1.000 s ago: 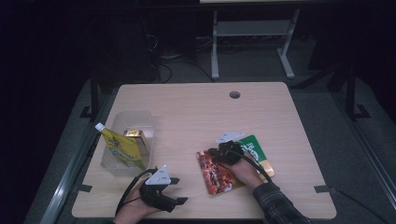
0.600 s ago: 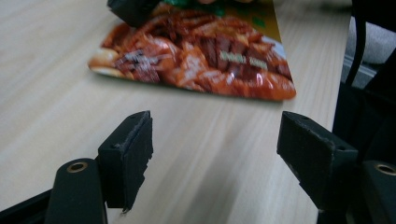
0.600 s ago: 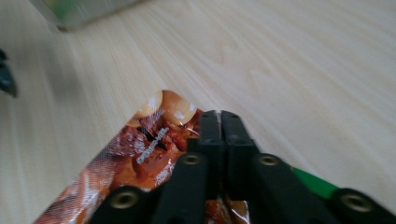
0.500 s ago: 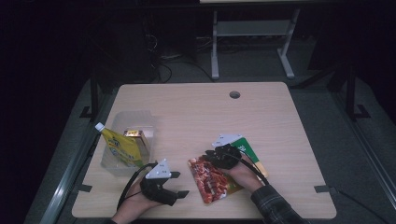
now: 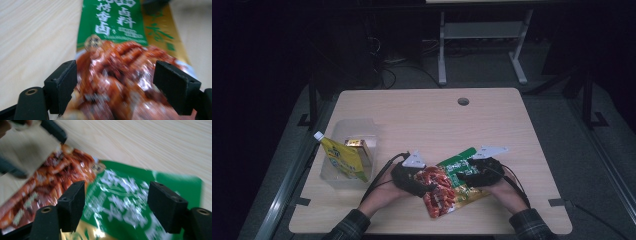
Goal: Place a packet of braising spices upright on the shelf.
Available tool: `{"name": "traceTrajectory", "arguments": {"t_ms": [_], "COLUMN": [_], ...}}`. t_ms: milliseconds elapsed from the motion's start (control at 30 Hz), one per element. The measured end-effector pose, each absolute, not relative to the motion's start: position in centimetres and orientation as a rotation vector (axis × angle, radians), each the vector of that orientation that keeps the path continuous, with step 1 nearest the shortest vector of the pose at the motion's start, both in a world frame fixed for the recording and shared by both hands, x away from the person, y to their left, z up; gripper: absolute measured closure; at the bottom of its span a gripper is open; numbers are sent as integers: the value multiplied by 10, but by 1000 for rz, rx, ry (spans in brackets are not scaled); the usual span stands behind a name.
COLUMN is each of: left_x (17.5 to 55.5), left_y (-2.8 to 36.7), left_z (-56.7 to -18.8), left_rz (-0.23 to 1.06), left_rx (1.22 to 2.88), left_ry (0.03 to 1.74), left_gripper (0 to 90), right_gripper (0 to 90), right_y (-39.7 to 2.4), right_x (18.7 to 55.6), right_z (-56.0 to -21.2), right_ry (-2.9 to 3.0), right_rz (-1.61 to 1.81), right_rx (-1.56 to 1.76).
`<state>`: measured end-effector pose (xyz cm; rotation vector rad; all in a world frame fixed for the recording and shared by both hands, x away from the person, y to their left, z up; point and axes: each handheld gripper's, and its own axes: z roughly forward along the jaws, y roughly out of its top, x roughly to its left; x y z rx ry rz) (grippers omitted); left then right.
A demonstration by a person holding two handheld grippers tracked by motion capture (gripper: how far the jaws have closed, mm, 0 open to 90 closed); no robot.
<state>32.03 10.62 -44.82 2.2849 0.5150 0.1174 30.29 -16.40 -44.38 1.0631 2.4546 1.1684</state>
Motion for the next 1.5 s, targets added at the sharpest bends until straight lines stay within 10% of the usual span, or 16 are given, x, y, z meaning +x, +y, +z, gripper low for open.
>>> {"name": "traceTrajectory", "arguments": {"t_ms": [500,867,1500], "left_x": [351,340,353], "left_y": [80,67,118], "left_z": [-469,-462,-433], "left_rz": [47,105,141], "left_rx": [2318,2399,2107], "left_ry": [500,431,660], "left_gripper": [241,829,898], "right_gripper": [248,243,215], "right_y": [-217,-229,-224], "right_x": [272,264,266], "right_z": [-442,-438,-438], "right_ry": [2363,2291,2298], "right_rz": [1171,1182,1241], "right_rx": [1151,1188,1230]}}
